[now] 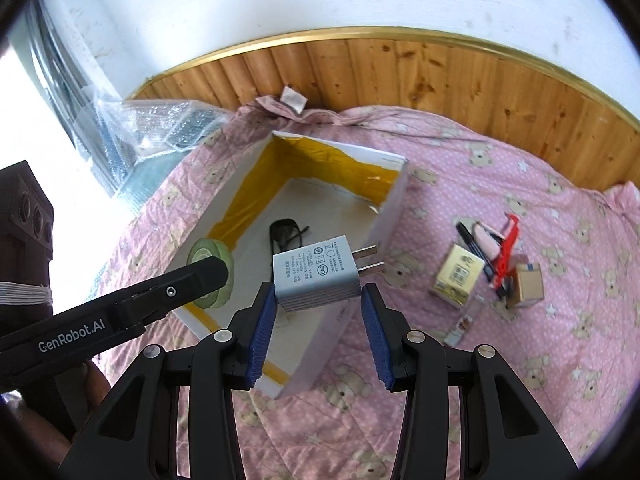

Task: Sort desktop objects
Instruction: 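Carry the tape roll and charger in both tools over the cardboard box, then open both tools to drop the tape roll and charger into the box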

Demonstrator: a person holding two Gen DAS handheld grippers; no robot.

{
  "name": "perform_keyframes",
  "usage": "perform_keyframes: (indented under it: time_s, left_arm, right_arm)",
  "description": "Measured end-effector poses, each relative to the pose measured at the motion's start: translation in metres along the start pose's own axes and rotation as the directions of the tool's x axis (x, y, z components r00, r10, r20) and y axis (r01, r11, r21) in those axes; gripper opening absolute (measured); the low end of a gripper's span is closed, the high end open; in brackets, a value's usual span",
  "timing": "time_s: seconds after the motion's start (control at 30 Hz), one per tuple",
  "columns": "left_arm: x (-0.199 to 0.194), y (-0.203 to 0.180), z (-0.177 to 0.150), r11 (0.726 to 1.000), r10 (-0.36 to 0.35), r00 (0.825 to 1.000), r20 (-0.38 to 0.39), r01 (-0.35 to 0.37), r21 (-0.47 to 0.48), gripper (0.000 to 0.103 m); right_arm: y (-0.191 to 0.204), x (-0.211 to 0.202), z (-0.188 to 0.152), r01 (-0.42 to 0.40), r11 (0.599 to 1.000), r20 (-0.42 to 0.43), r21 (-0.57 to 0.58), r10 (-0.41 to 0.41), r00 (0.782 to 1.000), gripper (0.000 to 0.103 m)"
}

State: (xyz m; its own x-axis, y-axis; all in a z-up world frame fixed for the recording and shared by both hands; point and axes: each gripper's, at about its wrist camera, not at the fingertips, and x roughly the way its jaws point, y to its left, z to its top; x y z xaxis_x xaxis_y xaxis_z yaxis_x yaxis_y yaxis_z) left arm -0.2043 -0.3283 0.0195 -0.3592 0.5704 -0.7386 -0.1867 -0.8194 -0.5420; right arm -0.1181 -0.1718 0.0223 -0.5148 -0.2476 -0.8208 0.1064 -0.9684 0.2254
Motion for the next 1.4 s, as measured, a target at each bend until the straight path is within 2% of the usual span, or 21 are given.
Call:
perform_keyframes:
  time_s: [0.5,0.8,1.13,1.2,1.23,1.27,1.4]
  left_arm:
    - [0.001,0.036,0.015,0.997,0.03,1.0,0.008,-0.029,-0.078,0.049]
    - [0.014,0.061,0.023,0.989,0.072,0.997,-0.001,-0.071,-0.127,0.049]
    - [0.041,0.079,0.038,0.981,0.115,0.993,-0.026,-0.117,-0.154,0.049]
    - [0.053,0.084,0.045,0.979,0.155,0.988,-0.019,-0.156,-0.133,0.051]
    - [0.063,0.089,0.048,0.977,0.174,0.984,-0.029,-0.176,-0.12,0.051]
    - [0.073,0.096,0.049,0.967,0.214,0.975,-0.058,-0.22,-0.127,0.051]
    - [0.077,0.111,0.05,0.965,0.197,0.978,-0.065,-0.205,-0.162,0.051]
  right_arm:
    - [0.027,0.033,0.026,-0.03,0.998,-0.033,-0.059,0.028,0.999,0.046]
    - [0.034,0.06,0.04,-0.045,0.996,-0.066,-0.079,0.04,0.997,0.046]
    - [0.026,0.097,0.061,-0.038,0.995,-0.086,-0.096,0.029,0.996,0.046]
    - [0.023,0.109,0.066,-0.026,0.991,-0.061,-0.13,0.018,0.998,0.05]
    - [0.022,0.117,0.067,-0.008,0.989,-0.057,-0.151,-0.001,0.998,0.056]
    - [0.019,0.123,0.067,0.016,0.987,-0.058,-0.159,-0.026,0.998,0.056]
    - [0.002,0.129,0.064,-0.005,0.993,-0.08,-0.121,-0.005,0.997,0.056]
